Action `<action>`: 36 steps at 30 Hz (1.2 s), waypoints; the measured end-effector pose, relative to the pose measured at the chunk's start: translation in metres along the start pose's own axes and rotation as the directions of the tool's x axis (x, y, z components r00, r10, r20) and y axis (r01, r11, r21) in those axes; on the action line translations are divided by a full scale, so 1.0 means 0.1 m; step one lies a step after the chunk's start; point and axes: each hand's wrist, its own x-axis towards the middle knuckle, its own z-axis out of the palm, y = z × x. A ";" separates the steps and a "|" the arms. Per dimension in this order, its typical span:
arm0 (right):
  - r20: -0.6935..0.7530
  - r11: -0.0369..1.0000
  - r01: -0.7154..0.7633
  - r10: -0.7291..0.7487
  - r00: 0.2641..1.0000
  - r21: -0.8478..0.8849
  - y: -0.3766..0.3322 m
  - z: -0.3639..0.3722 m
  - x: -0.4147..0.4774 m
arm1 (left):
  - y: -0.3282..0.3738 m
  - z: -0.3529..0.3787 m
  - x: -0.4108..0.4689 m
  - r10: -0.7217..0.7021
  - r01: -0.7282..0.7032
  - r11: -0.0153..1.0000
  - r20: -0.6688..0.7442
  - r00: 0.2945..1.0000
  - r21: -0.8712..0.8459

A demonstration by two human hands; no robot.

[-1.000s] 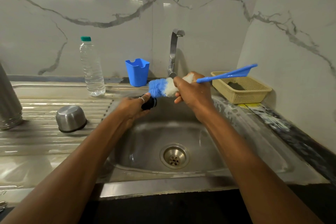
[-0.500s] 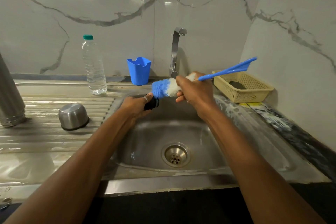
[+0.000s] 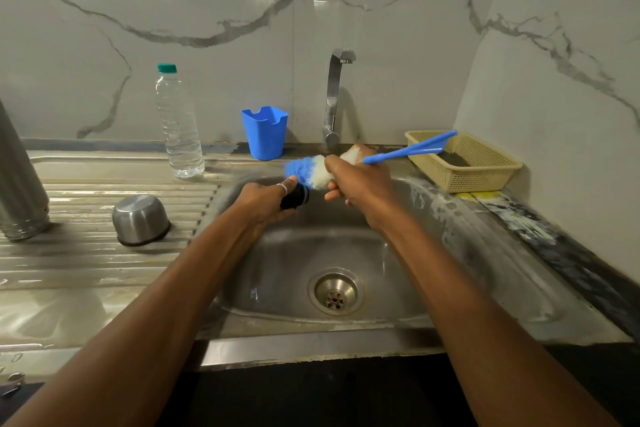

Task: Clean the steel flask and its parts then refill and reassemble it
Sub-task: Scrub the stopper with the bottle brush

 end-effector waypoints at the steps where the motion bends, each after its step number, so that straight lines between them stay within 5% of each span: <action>1: 0.009 1.000 -0.023 0.023 1.000 0.021 0.01 0.01 0.01 | 0.00 -0.01 0.00 -0.014 0.014 1.000 0.011 1.000 0.011; 15: 0.002 0.993 -0.062 0.062 0.998 0.105 0.01 -0.08 0.04 | 0.01 -0.04 -0.03 -0.043 0.051 0.998 0.166 0.985 -0.046; 22: -0.018 0.997 0.033 -0.032 0.999 0.065 -0.09 -0.09 -0.01 | 0.02 -0.07 0.07 -0.043 0.046 0.992 0.027 0.999 -0.120; 27: 0.043 0.998 0.047 -0.045 0.998 -0.029 0.03 0.05 0.00 | 0.01 0.01 -0.01 -0.073 0.078 0.994 0.075 0.994 -0.070; 32: -0.068 0.995 0.076 -0.072 0.995 0.058 -0.12 -0.13 0.02 | 0.07 -0.06 0.00 -0.052 0.059 0.986 0.050 0.997 -0.157; 36: 0.036 0.999 0.031 -0.031 0.999 -0.008 -0.03 -0.03 0.02 | 0.05 -0.05 -0.01 -0.060 0.068 0.989 0.064 0.996 -0.133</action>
